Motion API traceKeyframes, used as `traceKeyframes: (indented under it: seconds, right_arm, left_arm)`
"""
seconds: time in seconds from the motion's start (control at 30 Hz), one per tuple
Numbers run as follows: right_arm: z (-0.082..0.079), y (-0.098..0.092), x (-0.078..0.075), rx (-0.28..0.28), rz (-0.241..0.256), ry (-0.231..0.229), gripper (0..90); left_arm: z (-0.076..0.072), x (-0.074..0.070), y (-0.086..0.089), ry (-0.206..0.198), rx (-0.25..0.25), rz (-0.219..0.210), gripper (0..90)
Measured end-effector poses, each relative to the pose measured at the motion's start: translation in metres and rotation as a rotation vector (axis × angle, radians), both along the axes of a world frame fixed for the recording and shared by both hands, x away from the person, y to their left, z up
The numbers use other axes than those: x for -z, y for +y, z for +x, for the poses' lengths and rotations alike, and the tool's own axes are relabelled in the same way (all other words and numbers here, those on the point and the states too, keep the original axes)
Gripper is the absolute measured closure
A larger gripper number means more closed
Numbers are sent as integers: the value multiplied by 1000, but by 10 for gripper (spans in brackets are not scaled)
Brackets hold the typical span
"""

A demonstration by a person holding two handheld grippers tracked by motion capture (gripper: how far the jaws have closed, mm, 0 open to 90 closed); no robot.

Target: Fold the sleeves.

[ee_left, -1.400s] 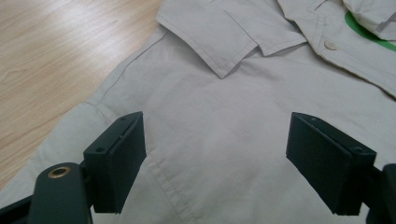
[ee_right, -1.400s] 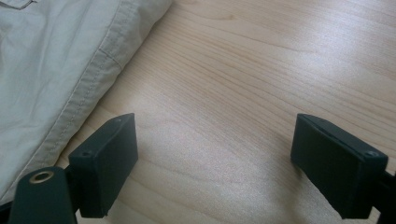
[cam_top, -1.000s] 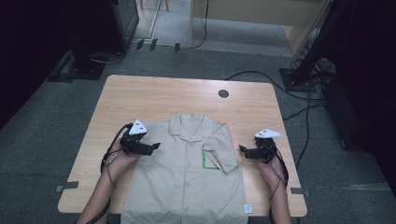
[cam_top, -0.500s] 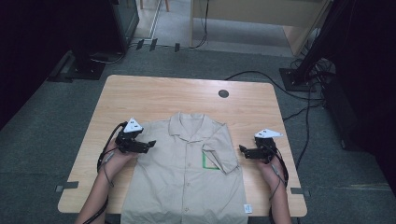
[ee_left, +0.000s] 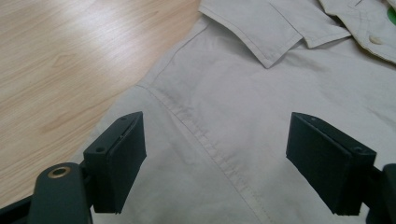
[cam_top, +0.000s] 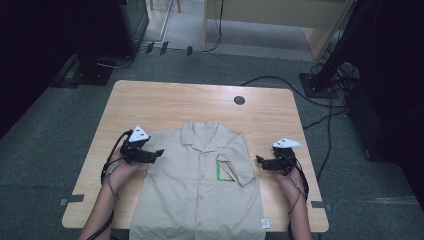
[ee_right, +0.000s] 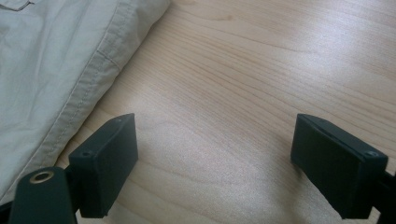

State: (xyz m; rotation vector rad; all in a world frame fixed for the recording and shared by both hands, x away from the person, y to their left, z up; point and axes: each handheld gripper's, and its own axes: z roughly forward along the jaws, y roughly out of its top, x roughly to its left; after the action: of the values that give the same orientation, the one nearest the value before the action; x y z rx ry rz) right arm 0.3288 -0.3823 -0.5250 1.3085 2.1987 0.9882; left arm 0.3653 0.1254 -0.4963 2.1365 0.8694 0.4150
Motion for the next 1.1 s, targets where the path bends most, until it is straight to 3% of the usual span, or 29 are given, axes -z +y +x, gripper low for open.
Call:
traceKeyframes:
  seconds: [1.1]
  right_arm:
    - [0,0,0,0,0,0,145]
  left_arm:
    - [5,1,25,0,-60,-23,201]
